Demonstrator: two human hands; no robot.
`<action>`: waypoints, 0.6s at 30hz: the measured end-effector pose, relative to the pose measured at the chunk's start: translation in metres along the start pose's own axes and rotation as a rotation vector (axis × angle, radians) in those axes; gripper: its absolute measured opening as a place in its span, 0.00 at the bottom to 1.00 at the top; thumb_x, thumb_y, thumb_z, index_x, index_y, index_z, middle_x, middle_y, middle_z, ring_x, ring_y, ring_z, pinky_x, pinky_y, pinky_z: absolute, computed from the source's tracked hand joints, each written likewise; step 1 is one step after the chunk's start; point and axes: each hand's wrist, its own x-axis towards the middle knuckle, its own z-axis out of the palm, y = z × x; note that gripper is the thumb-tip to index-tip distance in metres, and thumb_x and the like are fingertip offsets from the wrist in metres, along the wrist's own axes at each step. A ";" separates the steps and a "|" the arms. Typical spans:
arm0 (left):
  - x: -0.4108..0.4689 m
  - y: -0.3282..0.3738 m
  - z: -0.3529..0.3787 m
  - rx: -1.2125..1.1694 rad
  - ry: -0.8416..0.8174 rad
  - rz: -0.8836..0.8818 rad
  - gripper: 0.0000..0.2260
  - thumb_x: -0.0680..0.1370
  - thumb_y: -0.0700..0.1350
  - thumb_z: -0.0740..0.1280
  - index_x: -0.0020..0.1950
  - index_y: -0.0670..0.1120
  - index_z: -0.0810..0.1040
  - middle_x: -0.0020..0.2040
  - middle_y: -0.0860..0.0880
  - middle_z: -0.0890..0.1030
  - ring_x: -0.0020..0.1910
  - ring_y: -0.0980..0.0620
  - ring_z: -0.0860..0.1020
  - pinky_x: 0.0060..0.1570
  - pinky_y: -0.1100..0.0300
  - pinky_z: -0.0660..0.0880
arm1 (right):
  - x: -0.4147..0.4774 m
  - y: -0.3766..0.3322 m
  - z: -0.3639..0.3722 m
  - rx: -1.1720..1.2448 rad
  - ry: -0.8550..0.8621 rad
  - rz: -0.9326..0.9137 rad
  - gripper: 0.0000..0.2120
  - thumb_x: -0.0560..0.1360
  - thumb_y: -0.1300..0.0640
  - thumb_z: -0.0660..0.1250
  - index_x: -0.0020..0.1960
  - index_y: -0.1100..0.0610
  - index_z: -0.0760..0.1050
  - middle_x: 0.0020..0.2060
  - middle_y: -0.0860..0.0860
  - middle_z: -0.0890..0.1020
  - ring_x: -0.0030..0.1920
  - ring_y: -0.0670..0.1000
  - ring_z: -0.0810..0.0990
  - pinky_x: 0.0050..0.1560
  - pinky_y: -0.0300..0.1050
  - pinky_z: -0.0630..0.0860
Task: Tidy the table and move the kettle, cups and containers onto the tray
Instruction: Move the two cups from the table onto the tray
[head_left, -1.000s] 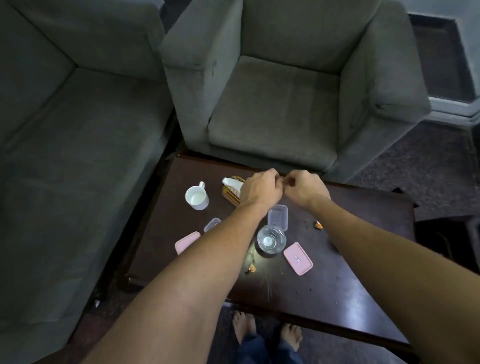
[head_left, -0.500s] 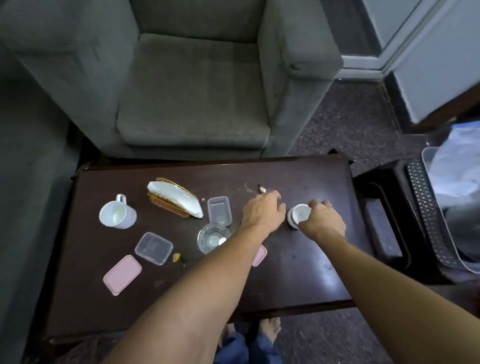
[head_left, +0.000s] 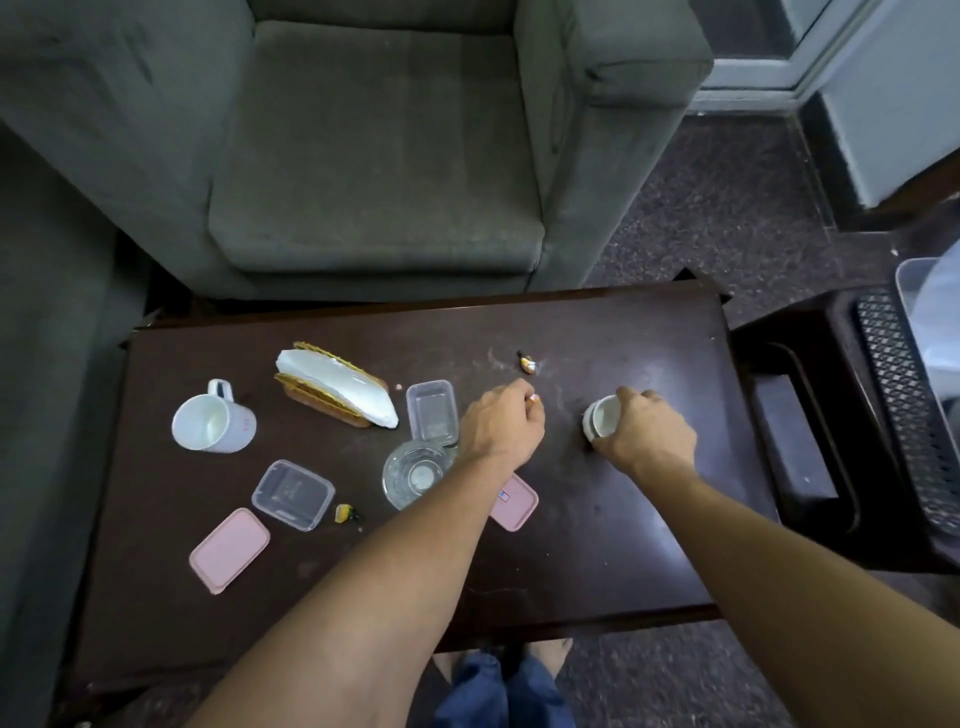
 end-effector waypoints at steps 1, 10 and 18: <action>0.001 0.000 -0.006 -0.020 0.036 0.003 0.12 0.81 0.51 0.62 0.61 0.52 0.80 0.57 0.49 0.85 0.58 0.42 0.81 0.55 0.50 0.78 | 0.001 0.000 -0.001 -0.003 0.007 0.004 0.25 0.71 0.44 0.74 0.64 0.52 0.74 0.59 0.55 0.78 0.56 0.62 0.82 0.44 0.50 0.72; 0.001 -0.087 -0.133 0.005 0.538 -0.342 0.15 0.81 0.48 0.63 0.65 0.46 0.79 0.62 0.43 0.79 0.63 0.41 0.74 0.60 0.48 0.71 | -0.002 -0.046 -0.029 -0.023 0.029 -0.062 0.28 0.68 0.37 0.75 0.61 0.51 0.77 0.57 0.57 0.80 0.57 0.64 0.82 0.50 0.53 0.78; -0.032 -0.190 -0.174 0.168 0.487 -0.757 0.24 0.78 0.55 0.69 0.70 0.44 0.73 0.70 0.40 0.71 0.70 0.40 0.67 0.62 0.46 0.72 | -0.001 -0.106 -0.035 -0.035 0.103 -0.171 0.27 0.69 0.35 0.73 0.59 0.53 0.77 0.54 0.58 0.81 0.54 0.65 0.83 0.50 0.53 0.78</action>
